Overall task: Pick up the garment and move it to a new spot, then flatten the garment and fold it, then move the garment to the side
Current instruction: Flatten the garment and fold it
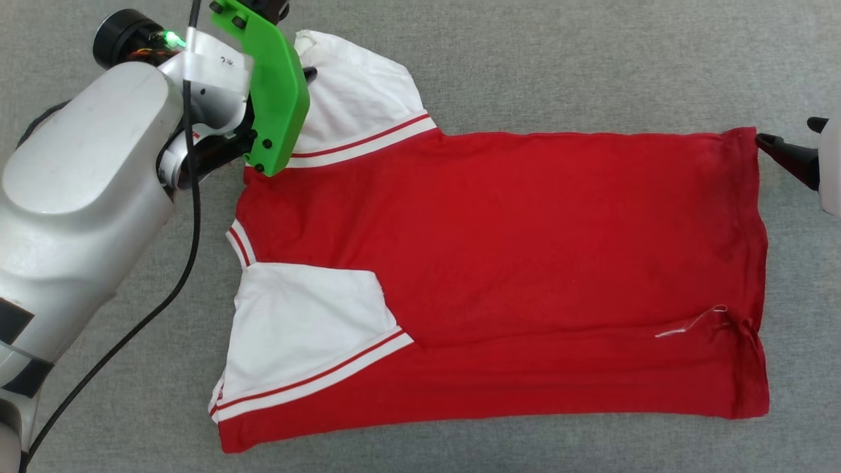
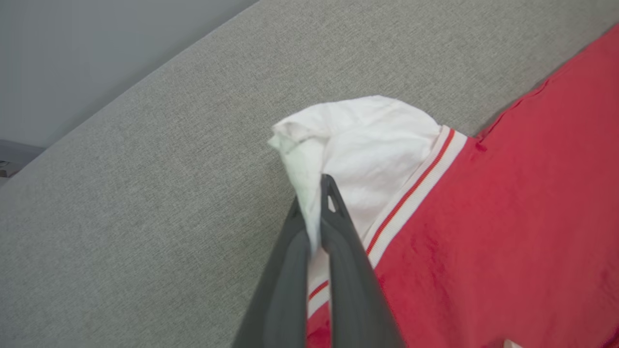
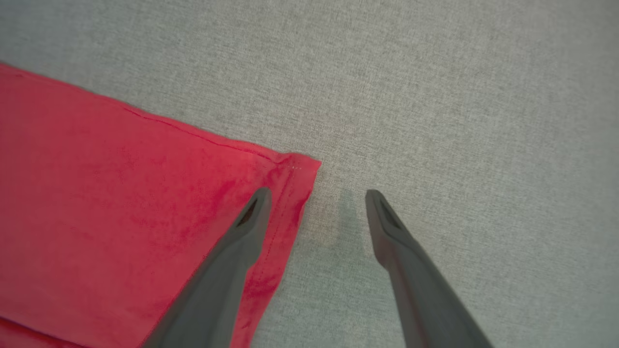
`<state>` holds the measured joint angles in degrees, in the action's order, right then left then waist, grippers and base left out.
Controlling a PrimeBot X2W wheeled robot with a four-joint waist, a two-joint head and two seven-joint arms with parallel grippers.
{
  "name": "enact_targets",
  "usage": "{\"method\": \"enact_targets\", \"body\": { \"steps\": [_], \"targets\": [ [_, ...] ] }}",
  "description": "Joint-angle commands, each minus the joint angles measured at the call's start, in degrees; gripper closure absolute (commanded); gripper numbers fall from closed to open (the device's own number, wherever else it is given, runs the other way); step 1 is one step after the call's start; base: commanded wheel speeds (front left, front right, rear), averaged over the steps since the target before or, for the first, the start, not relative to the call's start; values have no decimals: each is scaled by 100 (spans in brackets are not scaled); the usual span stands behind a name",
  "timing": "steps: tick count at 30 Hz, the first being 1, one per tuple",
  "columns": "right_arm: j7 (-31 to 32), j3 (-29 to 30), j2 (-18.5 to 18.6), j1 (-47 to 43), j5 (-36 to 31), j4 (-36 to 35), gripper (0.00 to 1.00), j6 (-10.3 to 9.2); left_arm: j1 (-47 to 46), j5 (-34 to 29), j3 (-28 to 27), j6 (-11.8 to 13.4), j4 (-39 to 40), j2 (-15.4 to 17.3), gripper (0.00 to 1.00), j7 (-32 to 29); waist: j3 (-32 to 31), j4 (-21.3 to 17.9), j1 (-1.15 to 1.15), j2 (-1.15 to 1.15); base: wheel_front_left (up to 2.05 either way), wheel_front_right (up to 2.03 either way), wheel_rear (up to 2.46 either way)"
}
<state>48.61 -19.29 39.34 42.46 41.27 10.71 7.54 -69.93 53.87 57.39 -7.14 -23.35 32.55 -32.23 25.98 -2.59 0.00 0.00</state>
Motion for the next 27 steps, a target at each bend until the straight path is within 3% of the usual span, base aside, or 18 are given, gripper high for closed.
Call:
{"method": "enact_targets", "body": {
  "steps": [1,12,13,14,15,21,27],
  "targets": [
    [98,-90,-32,146,19,122,0,-5,-23,-96,-3,35,52,-24,100,56,140,112,0,0,0,0,0],
    [228,-760,-447,190,61,1251,0,-5,-146,-152,0,39,191,-74,100,174,439,293,0,0,0,0,0],
    [185,-834,-433,180,88,1265,4,-5,-141,-142,0,37,173,-78,100,189,436,290,0,0,0,0,0],
    [78,-873,-420,188,112,1274,84,-5,-131,-135,1,34,150,-78,100,207,423,281,0,0,0,0,0],
    [-94,-909,-404,217,137,1279,100,-5,-114,-124,1,31,115,-72,100,236,394,261,0,0,0,0,0],
    [-1199,-965,-243,311,346,1336,100,-5,84,2,-60,11,-52,0,100,548,-47,179,0,0,0,0,0],
    [-2309,-1063,9,-236,595,1086,100,-5,693,124,20,3,118,198,100,884,-761,158,0,0,0,0,0]
  ]
}}
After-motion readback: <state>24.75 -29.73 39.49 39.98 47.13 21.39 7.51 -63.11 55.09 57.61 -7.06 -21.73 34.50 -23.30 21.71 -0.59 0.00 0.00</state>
